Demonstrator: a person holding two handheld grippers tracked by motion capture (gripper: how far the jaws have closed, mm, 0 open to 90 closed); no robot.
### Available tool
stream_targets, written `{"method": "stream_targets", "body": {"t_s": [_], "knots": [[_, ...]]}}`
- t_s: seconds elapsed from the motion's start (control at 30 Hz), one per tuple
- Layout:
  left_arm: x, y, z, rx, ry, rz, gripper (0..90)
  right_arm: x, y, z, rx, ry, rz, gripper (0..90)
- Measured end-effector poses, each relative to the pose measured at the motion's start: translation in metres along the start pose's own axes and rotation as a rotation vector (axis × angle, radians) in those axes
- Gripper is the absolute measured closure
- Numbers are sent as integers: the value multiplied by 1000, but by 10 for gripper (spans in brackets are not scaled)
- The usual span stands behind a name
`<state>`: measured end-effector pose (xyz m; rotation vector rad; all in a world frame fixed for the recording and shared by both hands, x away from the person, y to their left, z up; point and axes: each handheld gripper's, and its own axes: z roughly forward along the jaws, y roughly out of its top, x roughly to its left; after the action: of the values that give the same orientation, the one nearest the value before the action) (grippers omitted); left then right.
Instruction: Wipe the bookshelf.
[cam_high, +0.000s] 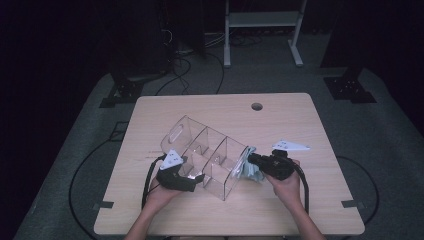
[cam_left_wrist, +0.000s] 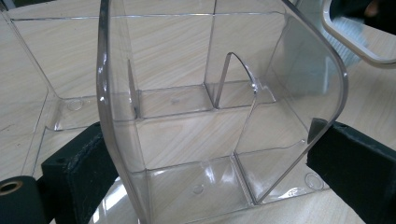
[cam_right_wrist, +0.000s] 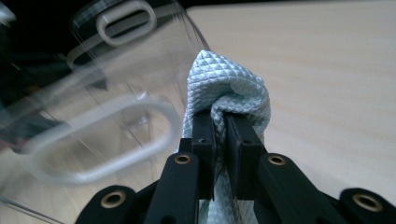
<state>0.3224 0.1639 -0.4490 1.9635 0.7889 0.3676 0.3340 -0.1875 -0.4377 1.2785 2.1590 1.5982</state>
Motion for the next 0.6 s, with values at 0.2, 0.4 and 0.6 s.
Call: {"method": "stream_targets", "body": {"t_s": [0.2,0.4,0.6], "knots": [[-1,1,0,2,4,2,40,-5,-5,5,21,-7,7,819],[-1,0,0,3,3,-3,39,-15,-34,33,178,-61,19,820],[-1,0,0,1,3,-2,37,-17,-39,36,206,-52,51,823]]}}
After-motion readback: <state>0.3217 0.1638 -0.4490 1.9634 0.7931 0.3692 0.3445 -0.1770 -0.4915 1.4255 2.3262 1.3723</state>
